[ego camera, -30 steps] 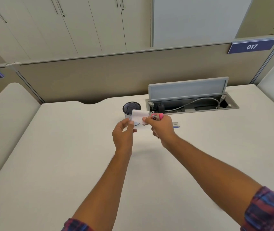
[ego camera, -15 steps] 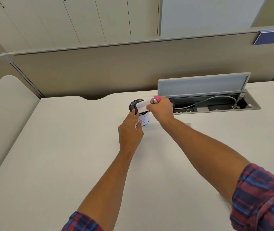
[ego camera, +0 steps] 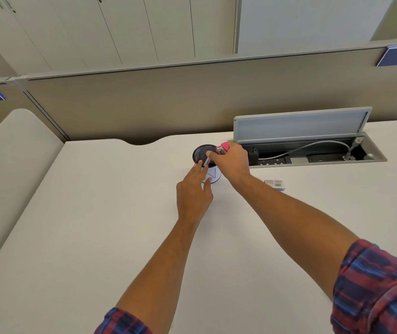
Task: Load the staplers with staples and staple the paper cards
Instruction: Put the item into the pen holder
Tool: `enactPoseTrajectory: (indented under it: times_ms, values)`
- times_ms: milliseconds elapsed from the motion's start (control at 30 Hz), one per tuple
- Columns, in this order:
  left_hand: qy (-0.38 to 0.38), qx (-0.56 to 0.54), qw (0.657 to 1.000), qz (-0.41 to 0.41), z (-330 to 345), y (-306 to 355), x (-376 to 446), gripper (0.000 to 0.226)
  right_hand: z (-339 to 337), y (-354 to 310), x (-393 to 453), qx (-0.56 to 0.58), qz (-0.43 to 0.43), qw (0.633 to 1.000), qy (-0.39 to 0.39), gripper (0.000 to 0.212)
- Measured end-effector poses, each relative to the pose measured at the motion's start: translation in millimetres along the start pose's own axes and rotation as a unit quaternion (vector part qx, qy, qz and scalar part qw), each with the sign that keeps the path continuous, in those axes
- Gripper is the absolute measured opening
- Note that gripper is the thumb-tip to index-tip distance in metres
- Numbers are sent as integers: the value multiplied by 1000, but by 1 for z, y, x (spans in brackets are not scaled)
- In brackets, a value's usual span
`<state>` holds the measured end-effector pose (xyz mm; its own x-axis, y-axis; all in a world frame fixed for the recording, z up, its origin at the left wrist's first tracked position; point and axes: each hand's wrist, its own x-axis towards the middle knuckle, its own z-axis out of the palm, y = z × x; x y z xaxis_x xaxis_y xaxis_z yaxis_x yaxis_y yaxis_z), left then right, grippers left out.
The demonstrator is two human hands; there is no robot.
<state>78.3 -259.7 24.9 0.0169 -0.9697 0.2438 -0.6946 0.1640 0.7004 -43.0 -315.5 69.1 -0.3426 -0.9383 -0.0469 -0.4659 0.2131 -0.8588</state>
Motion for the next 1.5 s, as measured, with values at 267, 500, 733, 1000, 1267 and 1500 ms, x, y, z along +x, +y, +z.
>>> enactPoseTrajectory:
  times_ms: [267,500,733,1000,1267,1500]
  values:
    - [23,-111,993,-27,-13,28,-45,44,-12,21,-63,129,27,991,-20,46]
    - [-28,-250,958,-140,-27,66,-136,30,-43,38,-153,259,116,952,-118,72]
    - [-49,-322,921,-213,-39,80,-198,33,-69,49,-229,285,113,941,-146,44]
    - [-71,-307,929,-195,-56,88,-232,29,-87,58,-273,263,75,951,-144,52]
    - [-67,-307,926,-207,-63,76,-254,22,-87,77,-298,265,55,947,-171,27]
    - [-67,-275,935,-213,-70,64,-263,21,-82,80,-311,291,72,940,-160,17]
